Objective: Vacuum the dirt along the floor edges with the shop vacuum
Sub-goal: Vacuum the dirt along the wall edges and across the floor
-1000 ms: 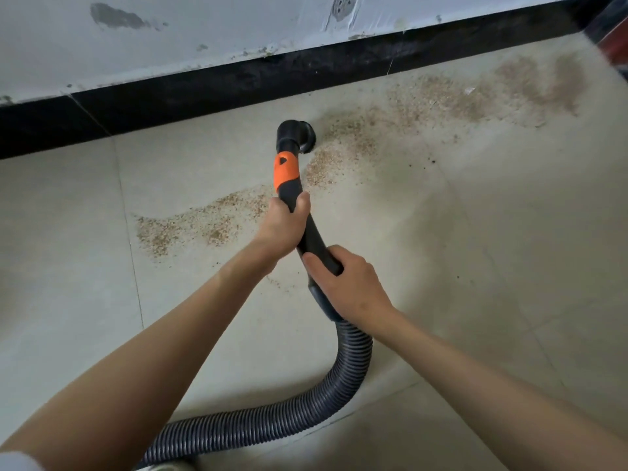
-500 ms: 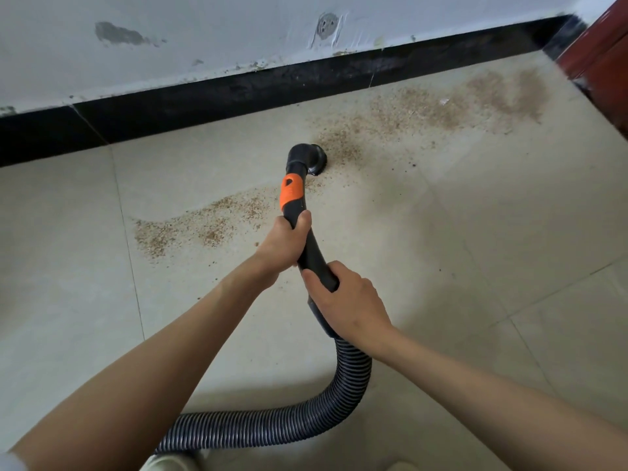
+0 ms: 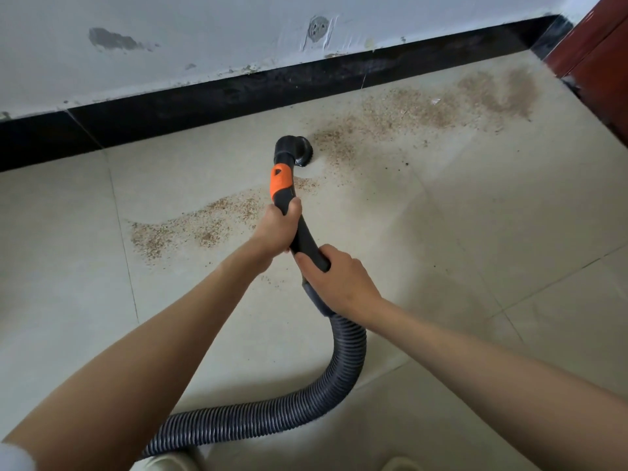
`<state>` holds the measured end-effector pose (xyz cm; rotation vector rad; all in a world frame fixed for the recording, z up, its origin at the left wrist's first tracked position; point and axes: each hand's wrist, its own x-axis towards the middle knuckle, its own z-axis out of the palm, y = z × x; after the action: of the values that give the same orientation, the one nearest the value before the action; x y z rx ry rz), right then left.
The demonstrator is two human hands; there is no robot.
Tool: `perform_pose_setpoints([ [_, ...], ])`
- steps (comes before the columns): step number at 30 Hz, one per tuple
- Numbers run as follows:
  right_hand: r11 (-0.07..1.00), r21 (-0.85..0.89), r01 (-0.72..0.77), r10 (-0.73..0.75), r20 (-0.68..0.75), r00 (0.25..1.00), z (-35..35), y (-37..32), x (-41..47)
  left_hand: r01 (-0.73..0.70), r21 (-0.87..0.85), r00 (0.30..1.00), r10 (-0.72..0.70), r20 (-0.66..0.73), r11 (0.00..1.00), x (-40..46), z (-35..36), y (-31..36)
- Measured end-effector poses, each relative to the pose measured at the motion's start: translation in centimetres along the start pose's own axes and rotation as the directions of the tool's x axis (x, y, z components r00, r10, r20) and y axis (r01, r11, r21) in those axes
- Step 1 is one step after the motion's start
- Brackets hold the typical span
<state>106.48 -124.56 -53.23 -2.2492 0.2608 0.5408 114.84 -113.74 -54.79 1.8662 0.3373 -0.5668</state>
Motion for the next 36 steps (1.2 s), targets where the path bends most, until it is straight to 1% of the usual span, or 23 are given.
perform_pose_setpoints([
  [3,0.999,-0.031,-0.031,0.031,-0.012,0.999,1.1,1.3,-2.8,0.007,-0.008,0.999,-0.007,0.045,1.0,-2.1,0.9,-2.1],
  [6,0.997,0.003,-0.073,0.073,-0.051,0.996,1.8,1.9,-4.3,0.005,-0.001,0.998,-0.005,0.068,1.0,-3.2,1.8,-2.7],
  [11,0.99,0.057,-0.125,0.131,-0.11,0.985,1.9,2.0,-4.5,-0.013,0.061,0.993,0.005,0.118,0.998,-2.8,2.5,-2.0],
  [18,0.985,0.142,-0.098,0.115,-0.114,0.987,0.8,0.4,-1.3,-0.015,0.104,0.999,0.01,0.047,0.994,0.0,1.7,0.4],
  [20,0.987,0.12,-0.11,0.119,-0.077,0.99,1.1,0.6,-2.0,-0.016,0.1,0.997,0.008,0.083,0.995,-0.6,1.4,0.0],
  [22,0.985,0.114,-0.128,0.131,-0.022,0.991,1.8,1.2,-3.5,-0.021,0.085,0.988,0.008,0.153,0.996,-1.9,1.2,-1.1],
  [25,0.972,0.17,-0.16,0.15,0.067,0.986,2.6,2.1,-5.5,-0.037,0.108,0.973,0.011,0.231,0.993,-3.6,1.3,-2.7],
  [30,0.956,0.214,-0.198,0.159,0.188,0.969,2.8,2.9,-6.2,-0.057,0.147,0.964,0.016,0.265,0.987,-4.6,1.8,-3.2],
  [34,0.959,0.224,-0.173,0.134,0.178,0.975,1.8,2.3,-4.2,-0.108,0.185,0.965,0.058,0.256,0.977,-3.0,2.1,-1.6],
  [36,0.976,0.173,-0.134,0.105,0.167,0.98,1.0,1.8,-2.5,-0.131,0.203,0.971,0.084,0.225,0.97,-1.7,1.9,-0.6],
])
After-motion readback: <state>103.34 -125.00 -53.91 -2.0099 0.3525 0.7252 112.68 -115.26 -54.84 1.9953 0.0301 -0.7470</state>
